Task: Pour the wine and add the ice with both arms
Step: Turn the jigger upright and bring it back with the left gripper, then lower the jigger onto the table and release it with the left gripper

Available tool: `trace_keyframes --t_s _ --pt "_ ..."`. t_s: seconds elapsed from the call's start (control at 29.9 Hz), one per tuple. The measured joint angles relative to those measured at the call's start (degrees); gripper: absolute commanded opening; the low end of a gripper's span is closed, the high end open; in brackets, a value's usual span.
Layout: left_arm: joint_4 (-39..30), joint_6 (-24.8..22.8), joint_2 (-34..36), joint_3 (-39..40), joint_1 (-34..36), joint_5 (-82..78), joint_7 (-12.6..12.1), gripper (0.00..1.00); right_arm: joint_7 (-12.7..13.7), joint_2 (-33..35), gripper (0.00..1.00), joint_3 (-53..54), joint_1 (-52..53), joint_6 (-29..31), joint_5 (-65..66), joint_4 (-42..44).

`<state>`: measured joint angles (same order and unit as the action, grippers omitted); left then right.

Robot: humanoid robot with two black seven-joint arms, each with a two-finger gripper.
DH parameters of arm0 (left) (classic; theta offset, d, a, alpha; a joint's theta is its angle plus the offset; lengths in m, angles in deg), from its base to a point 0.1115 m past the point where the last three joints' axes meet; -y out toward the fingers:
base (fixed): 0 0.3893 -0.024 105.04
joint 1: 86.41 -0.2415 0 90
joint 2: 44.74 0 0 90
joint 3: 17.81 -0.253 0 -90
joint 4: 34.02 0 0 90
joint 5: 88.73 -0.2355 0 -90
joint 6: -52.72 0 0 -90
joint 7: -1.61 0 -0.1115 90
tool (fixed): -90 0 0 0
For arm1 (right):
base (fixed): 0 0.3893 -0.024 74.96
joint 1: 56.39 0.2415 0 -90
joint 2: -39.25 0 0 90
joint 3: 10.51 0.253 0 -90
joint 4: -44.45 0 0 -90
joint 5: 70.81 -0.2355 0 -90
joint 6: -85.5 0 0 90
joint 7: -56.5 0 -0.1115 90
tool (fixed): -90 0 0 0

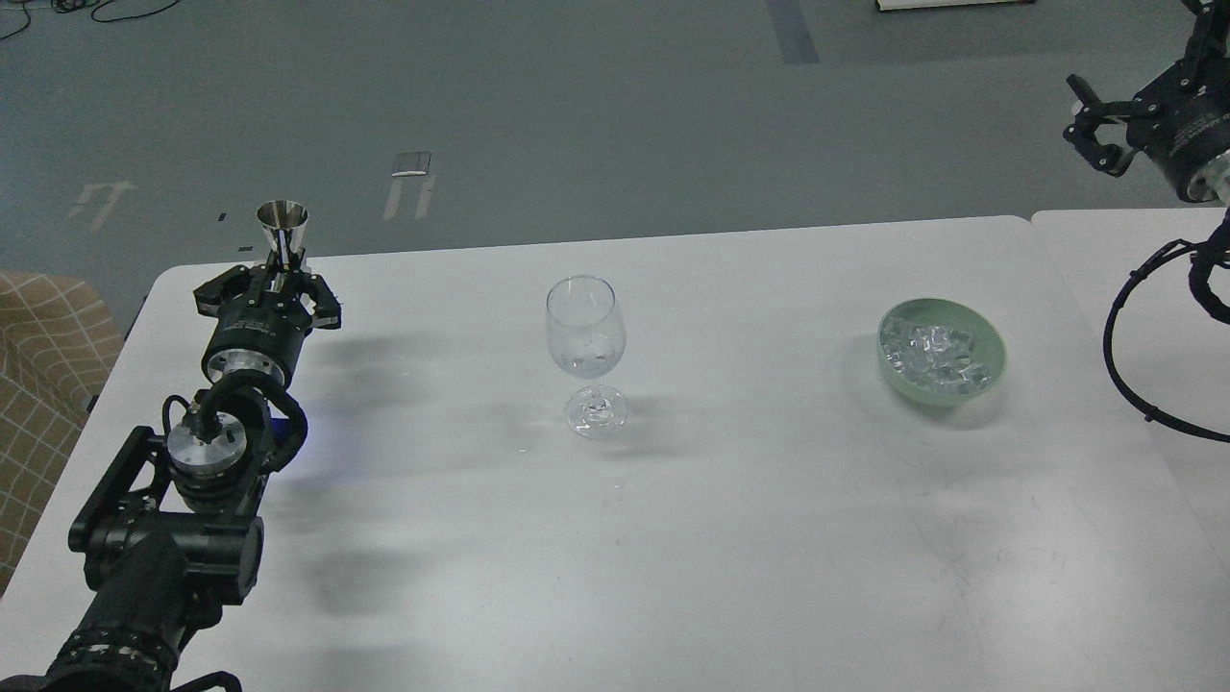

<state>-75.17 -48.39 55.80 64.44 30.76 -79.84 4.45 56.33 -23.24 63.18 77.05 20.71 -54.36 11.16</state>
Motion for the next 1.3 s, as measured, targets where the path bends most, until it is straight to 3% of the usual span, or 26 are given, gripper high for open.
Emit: trace_keyframes --t_s 0.33,1.04,1.3 --pt "1.0 -7.3 -2.0 2.4 -1.9 5.0 0.4 0.00 0.0 0.7 1.00 0.1 -0.4 -0.2 -0.1 -0.3" --pt "2.5 -6.3 -1.8 2.8 -3.4 5.9 0.3 0.00 0.0 0.3 1.00 0.0 0.1 -0.4 0.1 0.1" --pt "2.7 -6.6 -2.3 2.9 -3.6 5.9 0.8 0.14 -0.1 0.1 1.00 0.0 -0.3 -1.0 0.1 0.0"
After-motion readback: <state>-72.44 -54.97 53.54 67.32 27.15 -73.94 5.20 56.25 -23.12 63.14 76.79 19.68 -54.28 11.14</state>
